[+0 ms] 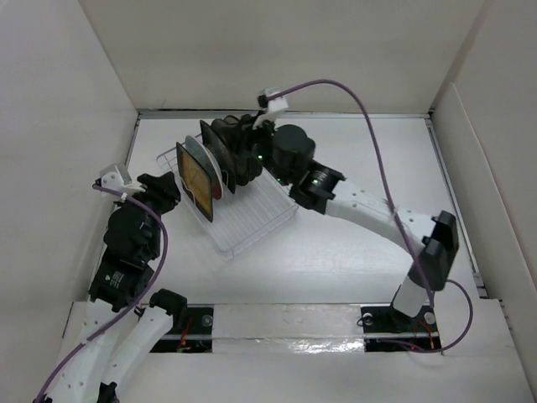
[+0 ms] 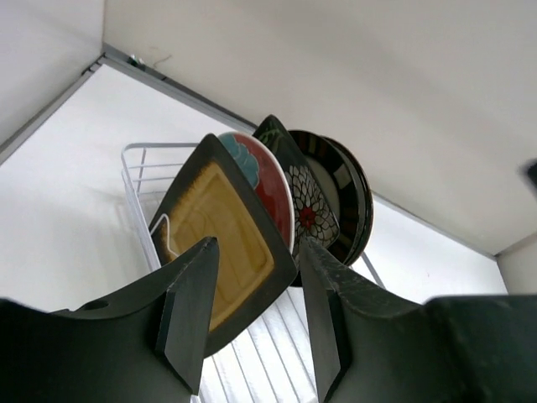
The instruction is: Load the plates into the dish rack
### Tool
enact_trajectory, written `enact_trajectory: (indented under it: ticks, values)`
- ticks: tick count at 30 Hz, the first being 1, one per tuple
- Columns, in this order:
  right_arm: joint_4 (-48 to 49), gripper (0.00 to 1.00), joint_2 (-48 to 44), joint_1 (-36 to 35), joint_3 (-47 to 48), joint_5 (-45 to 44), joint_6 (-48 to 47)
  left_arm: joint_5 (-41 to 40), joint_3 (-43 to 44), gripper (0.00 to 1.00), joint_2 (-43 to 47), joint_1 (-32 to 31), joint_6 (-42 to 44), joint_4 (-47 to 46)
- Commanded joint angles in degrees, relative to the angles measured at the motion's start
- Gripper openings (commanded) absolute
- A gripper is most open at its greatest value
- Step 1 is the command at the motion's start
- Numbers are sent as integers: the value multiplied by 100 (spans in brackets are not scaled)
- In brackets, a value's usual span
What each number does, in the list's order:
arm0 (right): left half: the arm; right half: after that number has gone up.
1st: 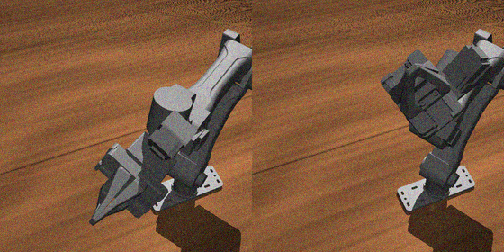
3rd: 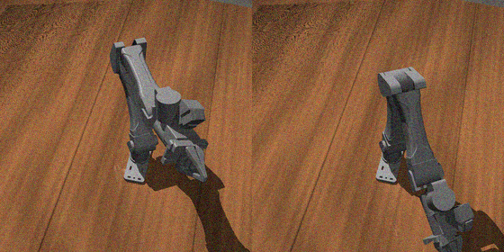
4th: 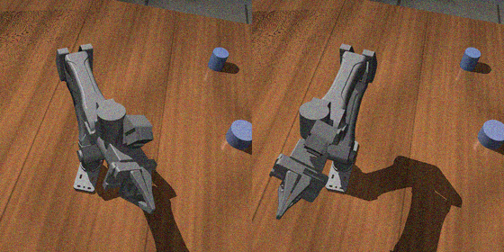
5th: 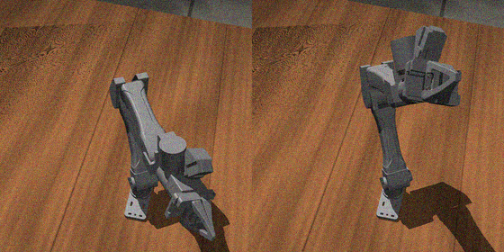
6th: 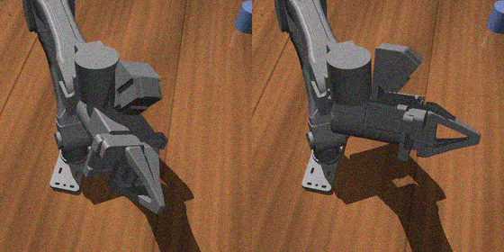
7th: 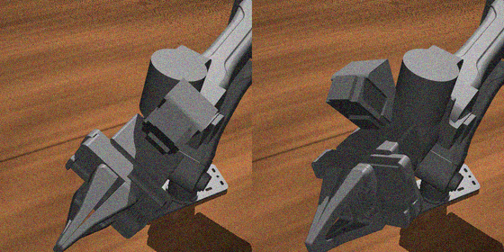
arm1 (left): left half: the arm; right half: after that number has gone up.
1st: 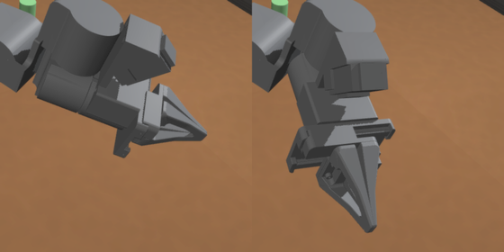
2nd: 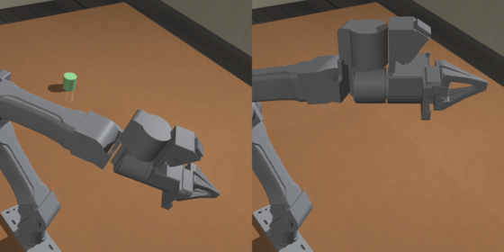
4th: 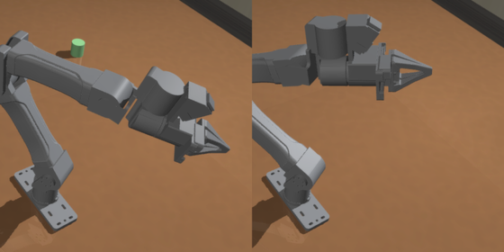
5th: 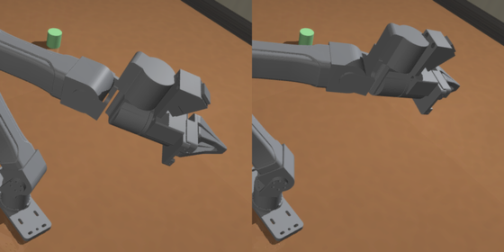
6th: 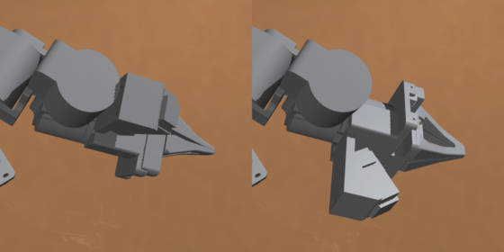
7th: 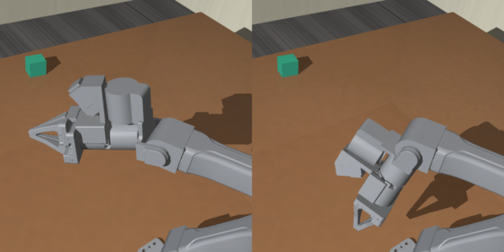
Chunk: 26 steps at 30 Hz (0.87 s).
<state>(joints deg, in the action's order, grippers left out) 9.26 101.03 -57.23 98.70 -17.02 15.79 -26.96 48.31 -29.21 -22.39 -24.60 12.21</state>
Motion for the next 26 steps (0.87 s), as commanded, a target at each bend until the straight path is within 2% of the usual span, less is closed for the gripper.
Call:
enact_trajectory:
  ticks: [1,2,3,6,8,9,11,12,14,15,16,18,22,26]
  values:
    - [709,16,-697,72,-1007,190,91,155,-15,40,-338,16,-45,-140]
    - [761,0,-1160,141,-1306,199,82,217,46,41,-383,16,-62,-122]
    - [901,0,-1426,203,-1962,181,47,331,81,41,-427,16,-71,-105]
    - [1113,0,-2700,309,-2976,-169,-172,525,266,47,-471,16,-45,-35]
    - [1000,0,-3368,405,-3776,-705,-313,586,363,51,-401,16,-27,-25]
    - [912,10,-4032,475,-4005,-915,-322,595,389,54,-375,16,-27,-34]
    - [543,24,-4704,800,-4682,-1522,-244,587,476,57,-252,16,-1,-104]
    - [290,43,-5281,941,-4884,-1698,-174,578,512,58,-199,16,8,-131]
    - [95,60,-5733,1466,-5427,-1998,45,587,504,60,-24,16,43,-271]
    - [42,75,-5883,1643,-5579,-2007,99,613,469,60,29,16,87,-367]
    - [-124,83,-6033,1810,-5694,-1903,204,613,399,60,90,16,96,-533]
    - [-345,91,-5938,2233,-5852,-1544,564,631,380,60,56,16,96,-684]
    - [-363,93,-5569,2603,-5880,-911,925,631,416,60,-128,16,70,-641]
    - [-153,93,-5410,2656,-5800,-988,979,613,433,63,-181,16,95,-614]
